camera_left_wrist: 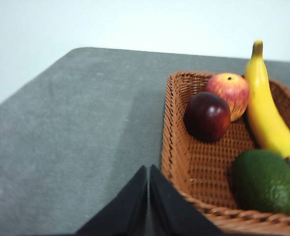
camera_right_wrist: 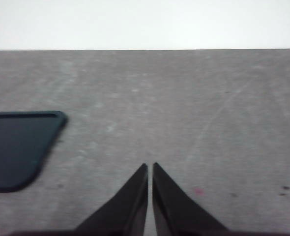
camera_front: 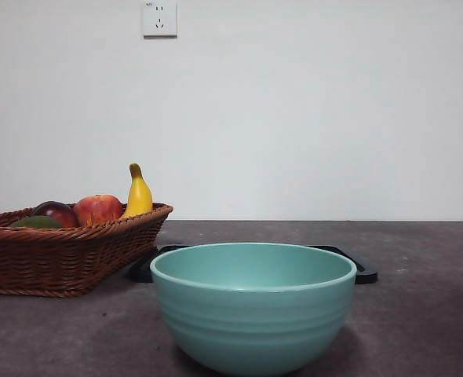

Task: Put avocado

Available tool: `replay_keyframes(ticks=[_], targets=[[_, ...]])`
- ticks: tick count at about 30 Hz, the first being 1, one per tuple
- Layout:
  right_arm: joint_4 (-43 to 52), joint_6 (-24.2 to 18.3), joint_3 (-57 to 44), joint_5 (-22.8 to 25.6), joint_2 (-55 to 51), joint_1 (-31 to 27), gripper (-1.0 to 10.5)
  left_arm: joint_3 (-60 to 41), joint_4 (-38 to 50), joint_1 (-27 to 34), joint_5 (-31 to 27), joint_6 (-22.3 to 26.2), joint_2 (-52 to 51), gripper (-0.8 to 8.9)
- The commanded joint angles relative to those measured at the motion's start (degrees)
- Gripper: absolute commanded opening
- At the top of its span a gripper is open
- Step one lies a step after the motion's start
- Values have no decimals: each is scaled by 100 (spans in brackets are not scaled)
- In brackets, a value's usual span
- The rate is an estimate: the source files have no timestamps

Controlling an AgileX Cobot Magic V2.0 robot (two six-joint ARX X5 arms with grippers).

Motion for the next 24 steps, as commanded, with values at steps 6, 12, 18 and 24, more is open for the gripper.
replay_keyframes(ticks=[6, 12, 18, 24], targets=[[28, 831, -20, -273, -15, -2, 6, -109, -22, 11, -4, -1438, -11, 7], [15, 1394, 114, -457, -15, -2, 6, 173, -282, 11, 109, -1880, 0, 9], [-46, 1648, 654, -525, 90, -2, 6, 791, -678, 11, 273, -1950, 197, 10], [-544, 1578, 1585, -782, 673, 0, 6, 1606, -931, 11, 415, -2039, 839, 10]])
